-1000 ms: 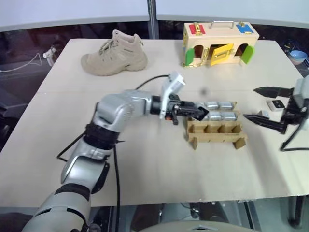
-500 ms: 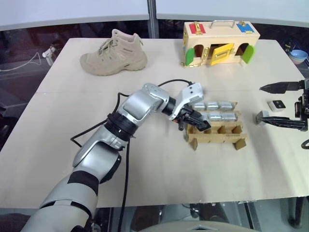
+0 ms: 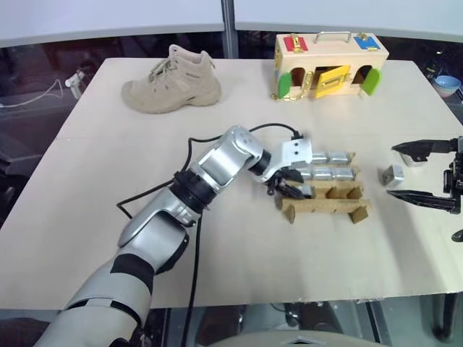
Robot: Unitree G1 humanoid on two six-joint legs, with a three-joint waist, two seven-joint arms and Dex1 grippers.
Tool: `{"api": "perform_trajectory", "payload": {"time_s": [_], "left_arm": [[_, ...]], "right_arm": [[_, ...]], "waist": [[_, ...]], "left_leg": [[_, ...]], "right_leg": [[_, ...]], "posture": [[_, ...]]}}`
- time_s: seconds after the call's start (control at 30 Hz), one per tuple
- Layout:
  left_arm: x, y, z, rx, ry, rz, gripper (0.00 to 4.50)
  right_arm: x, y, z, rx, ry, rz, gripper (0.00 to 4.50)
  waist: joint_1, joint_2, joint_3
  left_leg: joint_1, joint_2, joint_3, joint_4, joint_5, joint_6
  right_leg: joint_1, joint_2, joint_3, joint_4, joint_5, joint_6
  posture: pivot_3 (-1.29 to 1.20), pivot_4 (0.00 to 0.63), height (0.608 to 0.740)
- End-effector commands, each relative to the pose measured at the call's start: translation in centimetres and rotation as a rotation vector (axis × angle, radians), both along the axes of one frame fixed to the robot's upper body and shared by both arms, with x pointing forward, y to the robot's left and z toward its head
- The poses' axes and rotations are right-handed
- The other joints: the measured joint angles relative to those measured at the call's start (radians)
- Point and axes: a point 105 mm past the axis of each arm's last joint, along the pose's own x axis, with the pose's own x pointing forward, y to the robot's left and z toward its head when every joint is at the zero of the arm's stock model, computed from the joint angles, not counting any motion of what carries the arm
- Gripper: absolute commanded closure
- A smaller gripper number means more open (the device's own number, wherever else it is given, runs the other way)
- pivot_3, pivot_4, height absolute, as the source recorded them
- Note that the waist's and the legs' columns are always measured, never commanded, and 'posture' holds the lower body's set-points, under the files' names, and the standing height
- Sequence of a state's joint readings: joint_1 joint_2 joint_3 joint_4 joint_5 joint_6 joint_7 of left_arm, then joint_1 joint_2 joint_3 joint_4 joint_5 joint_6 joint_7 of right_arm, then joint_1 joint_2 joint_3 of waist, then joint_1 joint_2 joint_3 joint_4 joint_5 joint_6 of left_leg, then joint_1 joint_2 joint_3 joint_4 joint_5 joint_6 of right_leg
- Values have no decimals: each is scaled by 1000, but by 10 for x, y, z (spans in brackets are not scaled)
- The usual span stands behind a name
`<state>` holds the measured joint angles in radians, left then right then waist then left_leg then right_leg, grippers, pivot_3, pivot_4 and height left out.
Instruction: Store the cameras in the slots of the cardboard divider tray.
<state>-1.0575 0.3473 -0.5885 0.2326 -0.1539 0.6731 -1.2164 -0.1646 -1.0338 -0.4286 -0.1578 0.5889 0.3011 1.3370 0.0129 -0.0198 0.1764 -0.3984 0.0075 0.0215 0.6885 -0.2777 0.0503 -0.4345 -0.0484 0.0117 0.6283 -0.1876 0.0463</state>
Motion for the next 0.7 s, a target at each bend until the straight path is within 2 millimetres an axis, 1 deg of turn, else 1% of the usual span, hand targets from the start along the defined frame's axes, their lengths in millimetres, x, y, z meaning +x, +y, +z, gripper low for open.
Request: {"api": "perform_trajectory", "payload": {"time_s": [0.03, 0.07, 0.1, 0.13, 0.17, 0.2, 0.23, 0.3, 0.37, 0.4, 0.43, 0.47, 0.53, 0.6, 0.7], "left_arm": [[-19, -6, 62, -163, -42, -53, 1004], [-24, 0, 74, -208, -39, -51, 1004], [-27, 8, 81, -238, -36, -40, 1004], [-28, 15, 84, -262, -47, -23, 1004], [-27, 24, 85, -293, -67, 11, 1004], [-26, 30, 85, -328, -72, 40, 1004], [-30, 35, 87, -391, -59, 35, 1004], [-31, 51, 79, -452, -71, 84, 1004], [-34, 67, 72, -499, -63, 131, 1004], [-35, 74, 69, -515, -47, 163, 1004], [-39, 86, 62, -517, -53, 172, 1004], [-43, 94, 58, -524, -57, 181, 1004], [-50, 109, 57, -570, -59, 208, 1004], [-57, 120, 55, -582, -59, 212, 1004], [-70, 134, 53, -568, -29, 184, 1004]], "right_arm": [[2, -8, 8, 2, -46, -175, 0], [2, -9, 4, 33, 3, -249, 0], [5, -13, -1, 24, 18, -348, 0], [9, -16, -4, -14, -1, -448, 0], [15, -22, -7, -57, -38, -579, 0], [18, -28, -8, -84, -64, -677, 0], [21, -31, -11, -75, -53, -746, 0], [30, -39, -19, 5, 4, -896, 0], [38, -43, -27, 111, 91, -1021, 0], [41, -43, -29, 157, 128, -1055, 0], [43, -40, -35, 181, 169, -1080, 0], [43, -38, -39, 197, 199, -1096, 0], [46, -33, -47, 248, 268, -1135, 0], [47, -31, -55, 250, 313, -1169, 0], [51, -34, -64, 241, 347, -1217, 0]], "waist": [[0, 0, 0], [0, 0, 0], [-1, 0, 0], [-4, 1, 0], [-7, 2, -1], [-11, 4, -2], [-13, 5, -3], [-17, 4, -2], [-23, 3, -2], [-25, 2, -1], [-16, 2, -1], [-18, 1, -2], [-26, 2, -2], [-24, 2, -2], [-19, 2, -2]], "left_leg": [[0, 0, 0, 0, 0, 0], [0, 1, 0, 0, 0, 0], [0, 2, 0, 0, 0, 0], [-1, 3, 0, -1, 0, 0], [-1, 3, 0, -1, 0, 0], [0, 3, 1, -1, 0, 0], [0, 3, 2, -1, 0, 0], [1, 3, 2, -1, 0, -1], [2, 3, 2, 1, 1, -1], [2, 3, 3, 2, 1, -1], [2, 3, 2, 2, 1, -2], [1, 1, 1, 3, 1, -2], [3, 2, 3, 1, 1, -1], [1, 2, 3, 0, 1, -2], [-1, 2, 2, 0, 1, -2]], "right_leg": [[0, 0, 0, 0, 0, 0], [0, 0, 0, 0, 0, 0], [0, 0, 0, 0, 0, 0], [-2, 0, 0, 0, 0, 0], [-2, 0, 1, 1, 0, 0], [-2, 0, 2, 2, 0, 0], [-3, 0, 3, 2, 0, 0], [-3, 0, 4, 5, -1, 1], [-3, 0, 4, 8, -1, 1], [-3, -1, 4, 9, -1, 1], [-3, 0, 4, 9, -1, 0], [-4, -1, 3, 11, -1, 0], [-4, -1, 5, 11, -1, 0], [-6, -1, 4, 11, -1, 0], [-7, -1, 4, 11, -1, 0]], "posture": [[0, 150, 740], [0, 150, 740], [0, 150, 740], [0, 150, 740], [0, 150, 740], [0, 150, 740], [0, 150, 740], [0, 150, 740], [0, 150, 740], [0, 150, 740], [0, 150, 740], [0, 150, 740], [0, 150, 740], [0, 150, 740], [0, 150, 740]]}}
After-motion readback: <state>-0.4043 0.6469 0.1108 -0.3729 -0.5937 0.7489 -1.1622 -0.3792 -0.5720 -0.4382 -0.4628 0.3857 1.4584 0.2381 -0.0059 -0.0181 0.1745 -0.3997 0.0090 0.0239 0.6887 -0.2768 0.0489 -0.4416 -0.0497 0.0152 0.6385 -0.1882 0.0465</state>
